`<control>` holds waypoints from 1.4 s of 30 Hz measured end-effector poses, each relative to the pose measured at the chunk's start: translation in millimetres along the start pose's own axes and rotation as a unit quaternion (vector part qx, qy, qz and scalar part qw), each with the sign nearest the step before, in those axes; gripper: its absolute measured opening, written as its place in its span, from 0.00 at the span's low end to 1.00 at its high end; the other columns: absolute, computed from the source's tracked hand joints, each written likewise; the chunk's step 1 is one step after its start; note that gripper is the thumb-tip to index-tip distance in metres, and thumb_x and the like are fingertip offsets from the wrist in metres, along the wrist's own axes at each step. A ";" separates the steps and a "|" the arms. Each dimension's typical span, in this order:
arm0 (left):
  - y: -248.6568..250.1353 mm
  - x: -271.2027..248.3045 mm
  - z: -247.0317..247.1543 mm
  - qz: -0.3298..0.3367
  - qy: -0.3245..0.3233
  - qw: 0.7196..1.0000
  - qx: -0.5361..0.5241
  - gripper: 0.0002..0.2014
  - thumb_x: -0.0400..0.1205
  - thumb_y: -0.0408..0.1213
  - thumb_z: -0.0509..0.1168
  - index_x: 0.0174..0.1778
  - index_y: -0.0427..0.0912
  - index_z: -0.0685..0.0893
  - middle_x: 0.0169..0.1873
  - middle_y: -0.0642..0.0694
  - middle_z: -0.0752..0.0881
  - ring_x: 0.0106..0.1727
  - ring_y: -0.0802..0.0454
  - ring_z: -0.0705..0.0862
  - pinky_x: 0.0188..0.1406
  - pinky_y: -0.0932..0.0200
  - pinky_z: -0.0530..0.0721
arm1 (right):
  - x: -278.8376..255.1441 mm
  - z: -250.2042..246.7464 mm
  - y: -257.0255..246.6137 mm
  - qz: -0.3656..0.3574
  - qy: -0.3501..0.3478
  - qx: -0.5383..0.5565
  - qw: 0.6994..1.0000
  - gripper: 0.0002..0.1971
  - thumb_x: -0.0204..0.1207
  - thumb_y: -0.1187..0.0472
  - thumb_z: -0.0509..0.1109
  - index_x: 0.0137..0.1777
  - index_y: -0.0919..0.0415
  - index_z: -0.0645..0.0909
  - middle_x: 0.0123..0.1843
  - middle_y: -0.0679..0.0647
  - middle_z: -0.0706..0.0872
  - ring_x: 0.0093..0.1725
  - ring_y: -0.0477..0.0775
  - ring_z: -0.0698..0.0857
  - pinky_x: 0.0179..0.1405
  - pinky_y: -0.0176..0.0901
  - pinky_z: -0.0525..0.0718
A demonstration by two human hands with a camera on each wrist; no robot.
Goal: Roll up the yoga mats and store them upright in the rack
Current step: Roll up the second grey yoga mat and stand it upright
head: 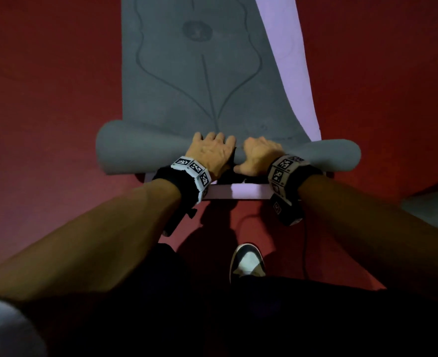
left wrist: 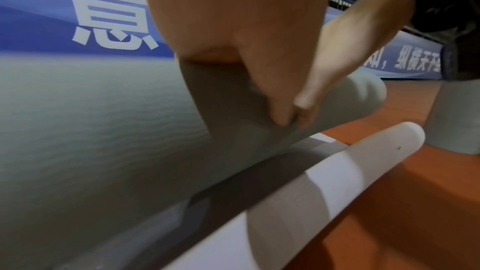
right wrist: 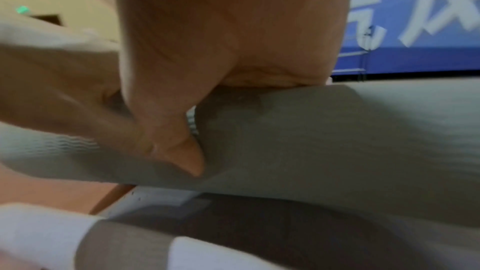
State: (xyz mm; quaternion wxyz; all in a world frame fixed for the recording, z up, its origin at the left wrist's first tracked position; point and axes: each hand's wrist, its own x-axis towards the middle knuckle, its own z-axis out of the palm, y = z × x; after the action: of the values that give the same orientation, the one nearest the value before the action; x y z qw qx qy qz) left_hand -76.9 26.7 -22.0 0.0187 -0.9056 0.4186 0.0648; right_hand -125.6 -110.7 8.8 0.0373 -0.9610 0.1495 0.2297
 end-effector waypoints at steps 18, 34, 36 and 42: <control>5.9 -0.9 2.6 -0.008 -0.029 0.999 0.021 0.26 0.78 0.48 0.70 0.67 0.44 0.68 0.60 0.43 0.83 0.61 0.41 0.83 0.55 0.47 0.75 | 2.4 9.9 3.8 -0.031 0.002 -0.036 0.999 0.28 0.67 0.39 0.76 0.62 0.56 0.79 0.64 0.59 0.85 0.63 0.62 0.84 0.56 0.47 0.77; -4.0 1.9 -5.3 -0.015 -0.063 0.998 0.021 0.26 0.75 0.52 0.73 0.66 0.48 0.73 0.57 0.45 0.87 0.59 0.41 0.86 0.53 0.51 0.76 | 4.0 2.0 -2.0 -0.046 -0.035 -0.020 0.998 0.25 0.67 0.44 0.77 0.61 0.54 0.79 0.61 0.58 0.86 0.60 0.63 0.85 0.50 0.46 0.77; -6.4 2.4 -6.7 -0.029 -0.071 0.997 0.010 0.20 0.77 0.47 0.71 0.64 0.49 0.78 0.56 0.45 0.87 0.58 0.42 0.87 0.49 0.53 0.75 | 8.2 -4.2 -3.6 -0.062 -0.047 -0.027 0.997 0.23 0.66 0.45 0.78 0.59 0.53 0.80 0.59 0.57 0.86 0.58 0.62 0.86 0.48 0.45 0.77; -28.7 -6.2 -1.3 -0.073 -0.133 0.986 -0.070 0.17 0.75 0.49 0.70 0.59 0.51 0.84 0.53 0.44 0.89 0.54 0.41 0.88 0.43 0.56 0.76 | 0.6 28.0 -7.0 -0.163 0.063 -0.081 0.981 0.33 0.67 0.44 0.76 0.71 0.53 0.71 0.62 0.56 0.82 0.63 0.63 0.83 0.57 0.53 0.76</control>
State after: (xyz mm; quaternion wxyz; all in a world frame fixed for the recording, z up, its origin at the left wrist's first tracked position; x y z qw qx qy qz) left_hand -58.9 49.9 -20.5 0.0151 -0.9163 0.3393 0.2121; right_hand -135.1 -100.3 -16.5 -0.0131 -0.9848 -0.0259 0.1713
